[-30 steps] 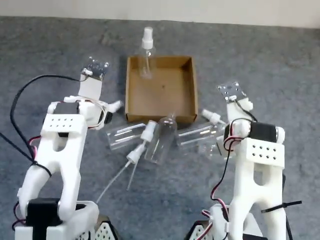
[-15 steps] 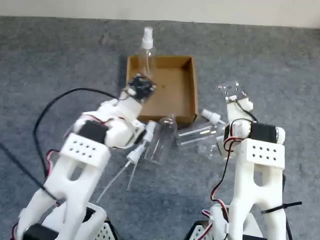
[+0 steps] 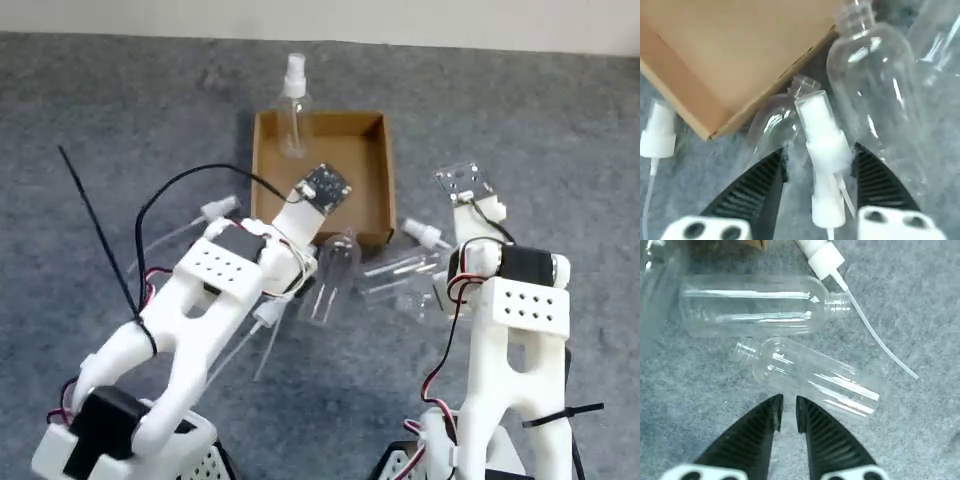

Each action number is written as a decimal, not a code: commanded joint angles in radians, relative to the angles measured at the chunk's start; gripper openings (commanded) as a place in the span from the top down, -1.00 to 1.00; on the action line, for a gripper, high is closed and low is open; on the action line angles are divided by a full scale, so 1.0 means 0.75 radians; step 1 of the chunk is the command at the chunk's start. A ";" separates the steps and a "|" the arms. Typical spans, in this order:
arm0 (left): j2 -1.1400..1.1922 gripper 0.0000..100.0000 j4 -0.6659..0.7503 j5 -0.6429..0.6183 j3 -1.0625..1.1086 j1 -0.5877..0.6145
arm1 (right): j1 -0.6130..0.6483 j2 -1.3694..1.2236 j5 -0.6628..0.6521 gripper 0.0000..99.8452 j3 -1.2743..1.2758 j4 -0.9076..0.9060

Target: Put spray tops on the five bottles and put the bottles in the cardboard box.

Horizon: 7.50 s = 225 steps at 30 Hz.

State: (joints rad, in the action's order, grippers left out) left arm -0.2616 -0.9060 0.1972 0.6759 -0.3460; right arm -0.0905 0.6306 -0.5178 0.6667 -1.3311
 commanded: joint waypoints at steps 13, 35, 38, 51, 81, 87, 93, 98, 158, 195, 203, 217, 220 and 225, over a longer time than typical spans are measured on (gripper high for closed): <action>-0.175 0.64 -0.027 0.080 0.058 0.265 | -0.005 0.044 -0.004 0.99 0.001 0.013; -0.707 0.64 -0.360 0.057 0.181 0.490 | -0.218 -0.144 -0.076 0.79 -0.310 -0.107; -0.670 0.64 -0.360 0.016 0.181 0.490 | -0.210 -0.240 -0.303 0.74 -0.363 -0.187; -0.576 0.64 -0.352 -0.006 0.204 0.490 | -0.150 -0.523 -1.062 0.61 -0.367 -0.255; -0.551 0.64 -0.291 0.004 0.095 0.652 | -0.961 -0.999 -0.522 0.99 -0.693 0.144; -0.089 0.64 -0.305 0.106 -0.379 0.678 | -1.001 -1.204 -0.454 0.99 -0.834 0.183; 0.449 0.64 -0.432 0.336 -0.950 0.670 | -1.032 -1.341 -0.352 0.99 -0.958 0.181; 0.846 0.64 -0.565 0.466 -1.355 0.629 | -1.018 -1.341 -0.352 0.99 -0.961 0.179; -0.517 0.99 -0.706 0.004 -0.126 0.363 | -0.797 -1.339 -0.344 0.58 -1.192 -0.193; -0.699 0.99 -0.597 -0.004 0.126 0.339 | -0.770 -1.613 -0.534 0.99 -1.355 -0.159; -0.701 0.99 -0.597 -0.006 0.126 0.339 | -0.701 -1.578 -0.522 0.99 -1.734 -0.553; -0.703 0.98 -0.556 -0.006 0.142 0.341 | -0.220 -1.020 -0.061 0.99 -1.650 -0.582; -0.703 0.98 -0.552 -0.006 0.142 0.369 | -0.062 -0.772 -0.051 0.99 -1.396 -0.582; -0.703 0.98 -0.550 -0.006 0.136 0.412 | 0.210 -0.334 0.043 0.99 -0.934 -0.447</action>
State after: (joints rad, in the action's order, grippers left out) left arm -0.7679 -1.3418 0.2018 0.7879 -0.0621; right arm -0.0384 0.1580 -0.5516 -0.1972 -1.7423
